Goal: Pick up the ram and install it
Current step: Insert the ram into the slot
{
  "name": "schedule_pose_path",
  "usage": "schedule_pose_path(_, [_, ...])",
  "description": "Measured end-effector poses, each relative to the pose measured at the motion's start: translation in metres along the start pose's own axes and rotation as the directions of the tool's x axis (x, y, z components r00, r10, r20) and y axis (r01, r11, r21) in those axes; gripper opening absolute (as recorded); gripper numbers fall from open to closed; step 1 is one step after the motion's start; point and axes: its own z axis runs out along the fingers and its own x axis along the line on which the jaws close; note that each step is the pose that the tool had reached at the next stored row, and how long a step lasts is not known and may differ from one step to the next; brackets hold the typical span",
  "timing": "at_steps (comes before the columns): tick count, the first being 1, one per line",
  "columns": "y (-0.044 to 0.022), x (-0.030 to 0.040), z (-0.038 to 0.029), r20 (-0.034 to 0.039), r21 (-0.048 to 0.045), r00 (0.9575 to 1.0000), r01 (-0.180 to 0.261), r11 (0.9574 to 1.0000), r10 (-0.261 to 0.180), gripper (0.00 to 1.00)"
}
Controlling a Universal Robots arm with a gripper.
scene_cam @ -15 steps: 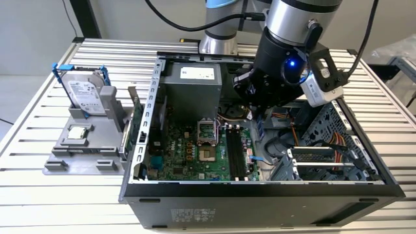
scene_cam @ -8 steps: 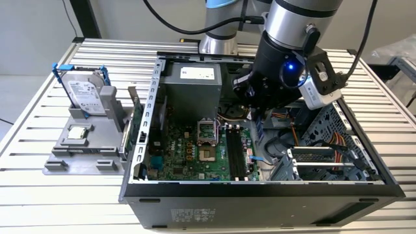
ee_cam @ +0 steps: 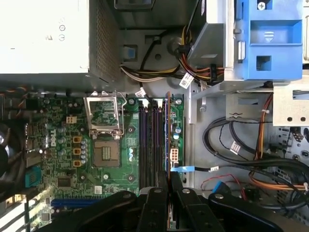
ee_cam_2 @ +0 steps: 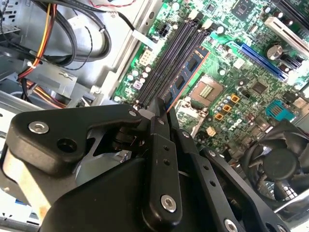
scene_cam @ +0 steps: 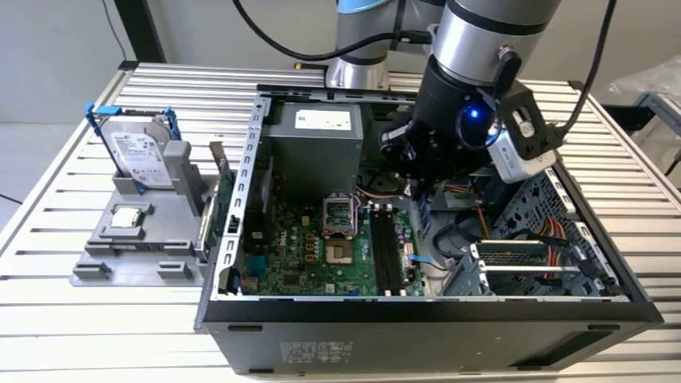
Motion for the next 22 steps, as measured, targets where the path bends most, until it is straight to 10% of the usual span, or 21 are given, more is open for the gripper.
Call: schedule_pose_path(22, [-0.0011, 0.0004, 0.0246, 0.0009, 0.0015, 1.0, -0.001, 1.0, 0.001, 0.0])
